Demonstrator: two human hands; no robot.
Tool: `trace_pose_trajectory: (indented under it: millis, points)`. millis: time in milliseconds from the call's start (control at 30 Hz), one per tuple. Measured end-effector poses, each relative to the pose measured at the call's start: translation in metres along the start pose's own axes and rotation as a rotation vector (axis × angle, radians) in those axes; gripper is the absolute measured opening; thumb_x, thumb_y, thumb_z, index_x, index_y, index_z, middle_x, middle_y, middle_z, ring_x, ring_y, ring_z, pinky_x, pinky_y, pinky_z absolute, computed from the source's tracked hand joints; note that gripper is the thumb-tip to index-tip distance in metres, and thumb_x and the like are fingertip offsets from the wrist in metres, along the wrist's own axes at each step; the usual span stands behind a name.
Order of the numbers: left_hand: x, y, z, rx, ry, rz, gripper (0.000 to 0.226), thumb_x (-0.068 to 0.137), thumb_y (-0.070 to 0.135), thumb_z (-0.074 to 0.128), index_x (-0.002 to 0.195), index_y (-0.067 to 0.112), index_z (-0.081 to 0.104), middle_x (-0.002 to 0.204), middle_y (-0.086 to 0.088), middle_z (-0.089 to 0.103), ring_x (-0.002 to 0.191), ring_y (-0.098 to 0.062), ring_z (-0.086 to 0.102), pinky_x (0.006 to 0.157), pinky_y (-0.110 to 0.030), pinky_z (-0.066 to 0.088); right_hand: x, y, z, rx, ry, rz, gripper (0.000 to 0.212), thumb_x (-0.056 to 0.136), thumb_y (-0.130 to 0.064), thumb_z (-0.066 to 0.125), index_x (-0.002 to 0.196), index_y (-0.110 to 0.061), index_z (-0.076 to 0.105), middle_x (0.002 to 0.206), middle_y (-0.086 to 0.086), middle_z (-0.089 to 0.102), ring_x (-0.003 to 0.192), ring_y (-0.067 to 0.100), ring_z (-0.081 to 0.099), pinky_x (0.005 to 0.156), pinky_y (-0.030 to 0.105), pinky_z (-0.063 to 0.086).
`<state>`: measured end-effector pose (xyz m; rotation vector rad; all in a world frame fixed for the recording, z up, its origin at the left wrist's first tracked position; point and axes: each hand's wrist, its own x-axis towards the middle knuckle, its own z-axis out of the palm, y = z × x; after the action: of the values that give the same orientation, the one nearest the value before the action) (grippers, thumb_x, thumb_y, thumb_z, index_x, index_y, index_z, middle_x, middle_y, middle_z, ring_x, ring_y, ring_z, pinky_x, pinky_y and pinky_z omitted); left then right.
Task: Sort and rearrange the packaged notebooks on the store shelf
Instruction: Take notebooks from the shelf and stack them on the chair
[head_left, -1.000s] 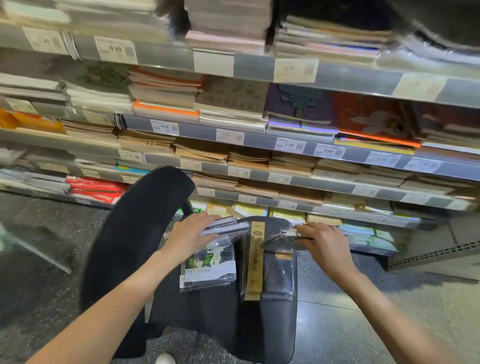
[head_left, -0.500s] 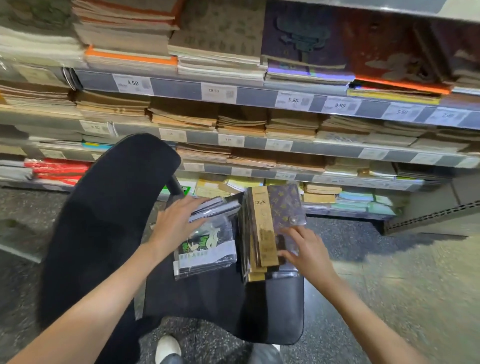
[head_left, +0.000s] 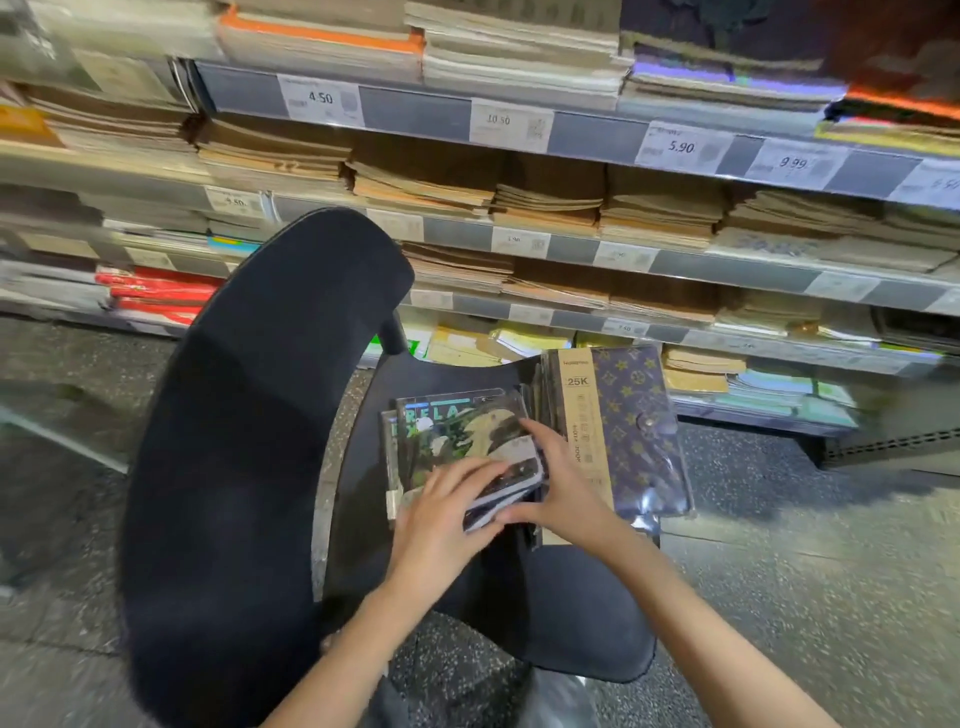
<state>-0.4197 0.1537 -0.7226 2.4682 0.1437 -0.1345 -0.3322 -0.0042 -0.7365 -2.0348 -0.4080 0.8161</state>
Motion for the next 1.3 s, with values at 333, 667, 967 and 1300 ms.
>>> trace_pose_trajectory:
  millis: [333,667,967,1300]
  points:
    - [-0.018,-0.052,0.044,-0.231,-0.103,-0.643,0.115,0.065,0.055,0.074,0.139,0.048,-0.014,0.152,0.003,-0.026,0.142,-0.024,-0.017,0.11,-0.062,0.014,0.021,0.009,-0.003,-0.083,-0.019,0.014,0.114,0.059,-0.034,0.085,0.143,-0.04,0.009,0.156,-0.006,0.006,0.142,0.01,0.005,0.111,0.032,0.015]
    - [-0.004,-0.045,0.054,-0.964,0.207,-0.835,0.103,0.073,0.031,0.077,0.145,0.044,0.004,0.149,0.007,0.032,0.134,-0.016,0.034,0.111,-0.044,0.03,0.036,0.028,0.036,0.043,0.035,0.143,0.104,0.07,-0.013,0.08,0.146,-0.031,0.011,0.155,-0.001,0.011,0.141,0.011,0.012,0.109,0.025,0.018]
    - [0.035,-0.049,0.025,-0.913,0.193,-0.658,0.088,0.081,0.028,0.07,0.142,0.051,0.01,0.147,0.014,0.031,0.135,-0.013,0.032,0.108,-0.036,0.032,0.044,0.014,0.026,0.108,0.135,0.119,0.101,0.074,0.001,0.073,0.145,-0.039,0.013,0.145,-0.007,0.015,0.111,-0.009,0.036,0.095,0.024,0.036]
    - [0.049,-0.074,0.038,-0.35,0.029,-0.535,0.074,0.089,0.035,0.057,0.147,0.038,0.011,0.156,0.004,-0.014,0.144,-0.021,0.012,0.106,-0.049,0.035,0.077,0.013,0.027,-0.157,-0.067,0.194,0.091,0.084,-0.023,0.066,0.146,-0.041,0.002,0.155,-0.001,-0.017,0.142,0.024,0.019,0.109,0.035,0.027]
